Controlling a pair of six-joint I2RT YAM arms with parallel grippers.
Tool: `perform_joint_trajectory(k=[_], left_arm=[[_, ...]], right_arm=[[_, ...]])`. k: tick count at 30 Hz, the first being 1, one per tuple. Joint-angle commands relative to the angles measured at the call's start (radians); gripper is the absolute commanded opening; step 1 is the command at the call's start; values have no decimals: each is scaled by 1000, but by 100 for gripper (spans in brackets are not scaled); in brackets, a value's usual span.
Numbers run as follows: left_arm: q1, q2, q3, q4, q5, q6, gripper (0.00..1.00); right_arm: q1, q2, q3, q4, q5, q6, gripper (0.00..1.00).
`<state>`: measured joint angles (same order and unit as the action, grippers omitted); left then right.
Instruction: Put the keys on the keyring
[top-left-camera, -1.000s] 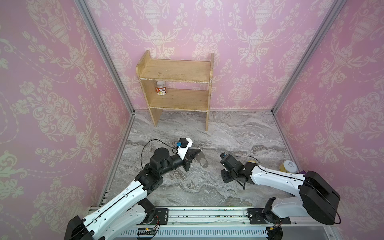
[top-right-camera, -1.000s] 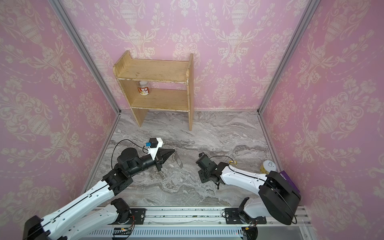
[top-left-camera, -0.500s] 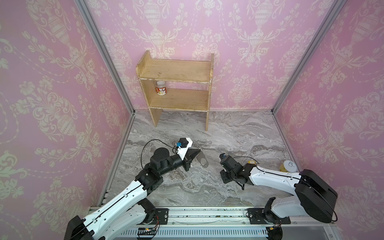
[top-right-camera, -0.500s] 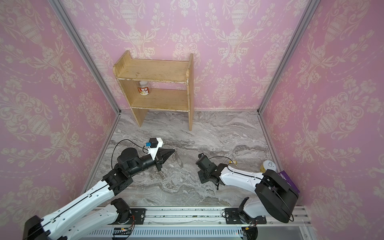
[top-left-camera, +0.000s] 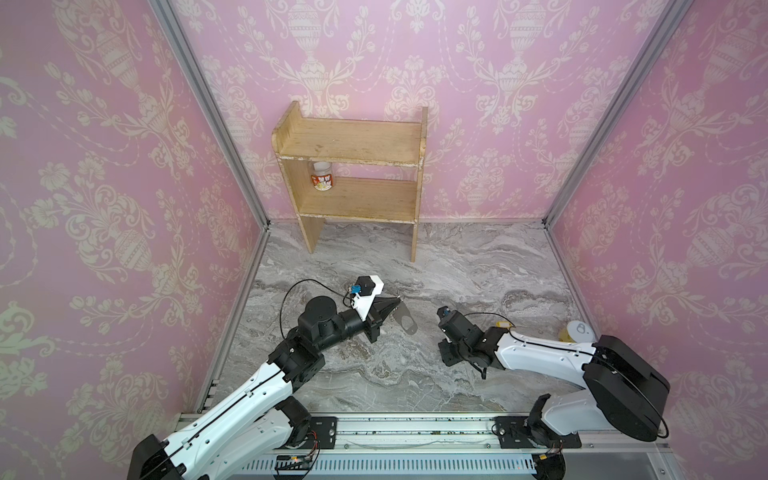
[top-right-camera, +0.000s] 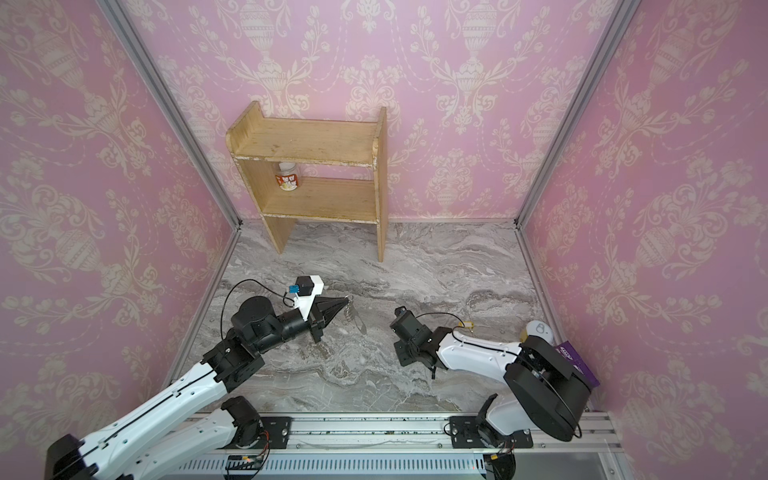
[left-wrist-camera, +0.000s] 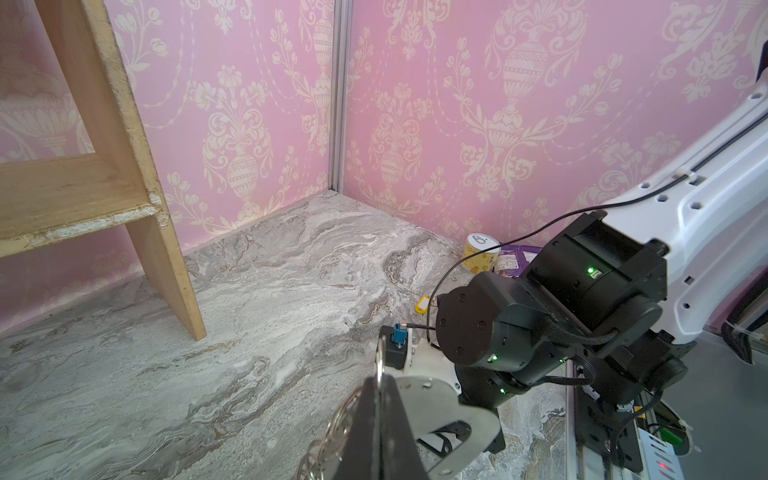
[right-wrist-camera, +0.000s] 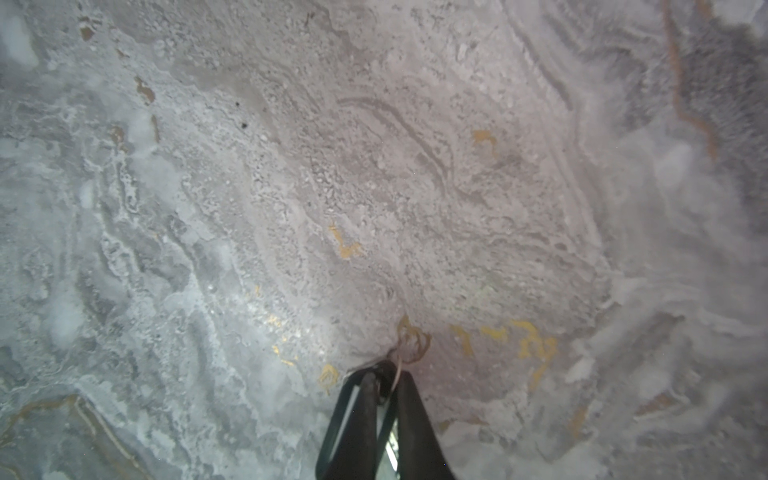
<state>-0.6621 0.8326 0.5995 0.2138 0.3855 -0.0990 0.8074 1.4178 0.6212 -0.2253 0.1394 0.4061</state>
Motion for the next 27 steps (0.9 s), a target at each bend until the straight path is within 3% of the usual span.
perform_joint_trajectory(k=[1,2,11,21,27], left_arm=[[12,-12,15,1,-12,-8,0],[12,-12,16,1,-12,-7,0],[12,-11,23,-3,-10,-2,0],[12,-8,39,-15,20,8,0],[12,12,84,-80,54,57,0]], right_arm=[[-7,16,-20,10,15,-21,4],[-9,15,-22,14,12,-21,0],[-27,-82,9,-17,-29,-107,0],[-82,-364,79,-121,-288,-314,0],[-94,-439,172,-219,-402,-399,0]])
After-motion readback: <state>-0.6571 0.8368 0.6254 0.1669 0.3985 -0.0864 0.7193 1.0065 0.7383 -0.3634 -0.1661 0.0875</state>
